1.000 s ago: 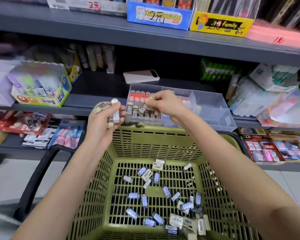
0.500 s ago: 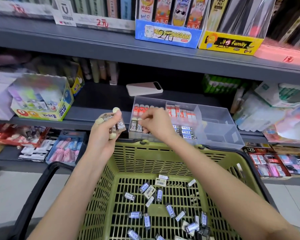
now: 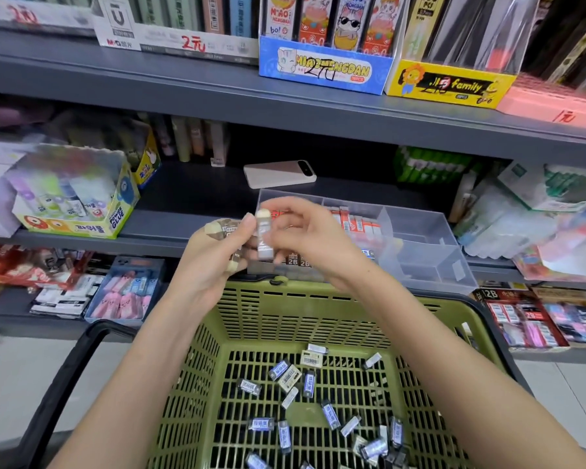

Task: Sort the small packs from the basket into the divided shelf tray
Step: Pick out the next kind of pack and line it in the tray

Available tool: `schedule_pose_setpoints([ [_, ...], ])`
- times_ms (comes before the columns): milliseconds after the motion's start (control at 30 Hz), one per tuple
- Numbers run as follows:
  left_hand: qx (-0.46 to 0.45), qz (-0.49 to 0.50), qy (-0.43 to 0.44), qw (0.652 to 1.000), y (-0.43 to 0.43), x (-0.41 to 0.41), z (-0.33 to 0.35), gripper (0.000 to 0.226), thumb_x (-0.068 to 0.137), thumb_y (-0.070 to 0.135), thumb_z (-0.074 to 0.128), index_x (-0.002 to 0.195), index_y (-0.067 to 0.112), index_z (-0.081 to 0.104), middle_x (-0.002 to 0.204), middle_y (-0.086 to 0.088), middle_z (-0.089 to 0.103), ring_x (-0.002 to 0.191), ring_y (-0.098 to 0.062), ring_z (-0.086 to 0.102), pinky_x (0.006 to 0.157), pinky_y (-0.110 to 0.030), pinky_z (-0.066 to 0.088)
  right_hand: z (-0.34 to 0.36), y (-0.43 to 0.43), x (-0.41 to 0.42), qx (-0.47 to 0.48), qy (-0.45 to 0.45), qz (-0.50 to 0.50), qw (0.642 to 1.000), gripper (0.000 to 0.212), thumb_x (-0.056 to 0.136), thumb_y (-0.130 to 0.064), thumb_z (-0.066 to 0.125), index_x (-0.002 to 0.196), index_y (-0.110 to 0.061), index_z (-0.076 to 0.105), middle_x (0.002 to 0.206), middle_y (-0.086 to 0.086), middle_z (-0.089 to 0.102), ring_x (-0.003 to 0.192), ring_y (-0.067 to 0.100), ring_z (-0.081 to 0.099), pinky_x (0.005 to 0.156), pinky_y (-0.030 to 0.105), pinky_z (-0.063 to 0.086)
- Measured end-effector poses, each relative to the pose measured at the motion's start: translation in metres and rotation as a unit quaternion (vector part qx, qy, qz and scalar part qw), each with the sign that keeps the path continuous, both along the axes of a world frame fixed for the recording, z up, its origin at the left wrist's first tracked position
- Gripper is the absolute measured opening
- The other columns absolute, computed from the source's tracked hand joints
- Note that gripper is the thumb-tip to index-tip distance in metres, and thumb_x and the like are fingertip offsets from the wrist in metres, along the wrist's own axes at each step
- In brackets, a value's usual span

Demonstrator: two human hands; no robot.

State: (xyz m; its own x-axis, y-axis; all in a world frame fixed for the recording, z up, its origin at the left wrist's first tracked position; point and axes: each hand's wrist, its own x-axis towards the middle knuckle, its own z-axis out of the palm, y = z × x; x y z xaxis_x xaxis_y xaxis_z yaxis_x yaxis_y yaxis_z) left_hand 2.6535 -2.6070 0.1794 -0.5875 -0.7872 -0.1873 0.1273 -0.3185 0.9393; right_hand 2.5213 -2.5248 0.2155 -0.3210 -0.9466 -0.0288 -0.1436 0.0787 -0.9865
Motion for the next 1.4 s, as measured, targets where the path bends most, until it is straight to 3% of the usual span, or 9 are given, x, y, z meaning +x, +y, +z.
schedule_pose_setpoints([
  [133, 0.068, 0.064, -0.006, 0.996, -0.004, 0.0, -0.005, 0.053, 0.06, 0.057, 0.07, 0.083, 0.01, 0.061, 0.051, 0.003, 0.057, 0.046, -0.008, 0.055, 0.044, -0.017, 0.045, -0.008, 0.001, -0.028, 0.052, -0.025, -0.112, 0.992, 0.031, 0.077, 0.01, 0.065, 0.098, -0.008, 0.052, 0.066, 0.013, 0.059, 0.045, 0.017, 0.059, 0.049, 0.024, 0.053],
  [300, 0.193, 0.094, 0.065, 0.974, -0.007, 0.004, -0.01, 0.019, 0.093, 0.024, 0.057, 0.084, 0.007, 0.058, 0.061, -0.004, 0.059, 0.05, -0.012, 0.057, 0.044, -0.019, 0.045, -0.027, -0.002, -0.023, 0.115, 0.071, -0.115, 0.984, 0.027, 0.078, 0.0, 0.07, 0.095, -0.014, 0.055, 0.068, 0.012, 0.064, 0.056, 0.018, 0.06, 0.054, 0.028, 0.053],
  [433, 0.213, 0.102, 0.088, 0.968, -0.007, 0.006, -0.01, 0.006, 0.09, 0.008, 0.056, 0.087, 0.003, 0.06, 0.072, -0.007, 0.06, 0.06, -0.016, 0.059, 0.045, -0.02, 0.046, -0.03, -0.008, -0.018, 0.134, 0.185, -0.11, 0.967, 0.029, 0.08, -0.013, 0.071, 0.109, -0.012, 0.066, 0.07, 0.001, 0.066, 0.066, 0.012, 0.058, 0.073, 0.03, 0.05],
  [533, 0.2, 0.116, 0.069, 0.97, -0.007, 0.006, -0.011, 0.006, 0.085, 0.009, 0.063, 0.082, 0.007, 0.068, 0.075, -0.004, 0.065, 0.065, -0.012, 0.057, 0.044, -0.018, 0.044, -0.03, -0.009, -0.013, 0.154, 0.309, -0.093, 0.934, 0.032, 0.084, -0.021, 0.068, 0.115, -0.018, 0.067, 0.091, -0.004, 0.068, 0.083, 0.01, 0.057, 0.082, 0.023, 0.044],
  [633, 0.173, 0.108, 0.072, 0.976, -0.007, 0.007, -0.011, 0.005, 0.076, 0.012, 0.07, 0.071, 0.012, 0.071, 0.066, 0.001, 0.066, 0.058, -0.008, 0.054, 0.041, -0.015, 0.036, -0.029, -0.01, -0.011, 0.159, 0.319, -0.093, 0.93, 0.032, 0.085, -0.018, 0.065, 0.117, -0.015, 0.065, 0.094, 0.001, 0.068, 0.093, 0.014, 0.06, 0.093, 0.031, 0.047],
  [800, 0.115, 0.08, 0.09, 0.986, -0.004, 0.01, -0.009, 0.017, 0.063, 0.019, 0.076, 0.076, 0.017, 0.066, 0.067, 0.002, 0.066, 0.057, -0.006, 0.056, 0.04, -0.014, 0.036, -0.022, -0.001, -0.007, 0.101, 0.335, -0.122, 0.929, 0.023, 0.09, -0.025, 0.059, 0.109, -0.015, 0.067, 0.075, -0.006, 0.064, 0.08, 0.011, 0.059, 0.084, 0.032, 0.049],
  [967, 0.059, 0.07, 0.102, 0.991, 0.004, 0.008, -0.008, 0.013, 0.064, 0.023, 0.077, 0.076, 0.022, 0.071, 0.072, -0.001, 0.068, 0.063, -0.007, 0.059, 0.044, -0.013, 0.039, -0.01, 0.016, 0.014, 0.014, 0.186, -0.034, 0.982, 0.004, 0.085, -0.028, 0.067, 0.082, -0.024, 0.068, 0.074, -0.013, 0.064, 0.066, -0.005, 0.054, 0.063, 0.012, 0.045],
  [1233, 0.014, -0.002, 0.096, 0.995, 0.016, 0.002, -0.004, 0.007, 0.069, 0.028, 0.075, 0.075, 0.024, 0.073, 0.077, -0.004, 0.068, 0.066, -0.009, 0.059, 0.046, -0.015, 0.041, -0.001, 0.015, -0.013, -0.033, -0.086, -0.119, 0.989, 0.01, 0.09, -0.003, 0.056, 0.092, -0.01, 0.064, 0.078, 0.006, 0.062, 0.059, 0.009, 0.058, 0.058, 0.019, 0.051],
  [1400, 0.136, 0.016, 0.146, 0.98, 0.012, 0.006, -0.005, 0.036, 0.078, 0.024, 0.065, 0.106, 0.003, 0.064, 0.074, -0.006, 0.065, 0.067, -0.012, 0.059, 0.05, -0.018, 0.045, -0.002, 0.007, -0.043, 0.06, 0.061, -0.146, 0.985, 0.014, 0.088, 0.003, 0.057, 0.099, 0.003, 0.066, 0.064, 0.004, 0.06, 0.045, 0.005, 0.053, 0.048, 0.018, 0.048],
])
